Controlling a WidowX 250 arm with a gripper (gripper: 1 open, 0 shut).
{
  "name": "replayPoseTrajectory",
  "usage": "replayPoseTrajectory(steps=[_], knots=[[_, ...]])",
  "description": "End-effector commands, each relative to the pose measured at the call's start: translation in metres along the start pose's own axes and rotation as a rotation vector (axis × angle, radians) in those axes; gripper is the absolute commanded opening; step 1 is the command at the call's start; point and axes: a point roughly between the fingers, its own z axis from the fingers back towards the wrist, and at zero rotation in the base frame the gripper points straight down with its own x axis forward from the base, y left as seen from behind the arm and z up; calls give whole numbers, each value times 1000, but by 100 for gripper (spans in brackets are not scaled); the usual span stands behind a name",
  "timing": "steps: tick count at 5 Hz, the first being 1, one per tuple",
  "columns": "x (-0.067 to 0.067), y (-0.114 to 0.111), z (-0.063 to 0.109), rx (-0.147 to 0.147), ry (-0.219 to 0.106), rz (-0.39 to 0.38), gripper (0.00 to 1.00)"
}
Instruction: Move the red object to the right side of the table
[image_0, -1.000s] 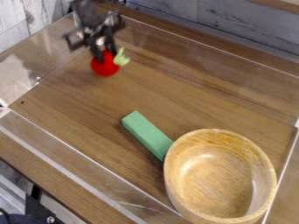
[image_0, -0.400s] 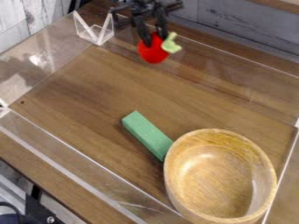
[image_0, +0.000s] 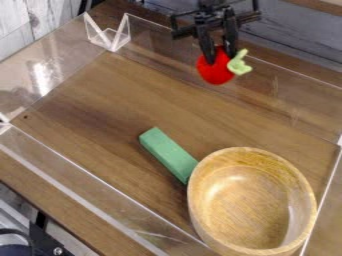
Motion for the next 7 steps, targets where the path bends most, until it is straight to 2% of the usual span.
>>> replayPoseTrajectory(steps=[1,2,3,4,6,7], knots=[[-16,-24,19,7,-70,-151,0],[-31,-43,2,30,-45,-289,0],[-33,-46,-12,53,-48,-325,0],[-27,-42,-29,73,-53,-353,0],[-34,-42,-36,105,-75,-461,0],[-30,-41,-47,108,-99,-508,0]])
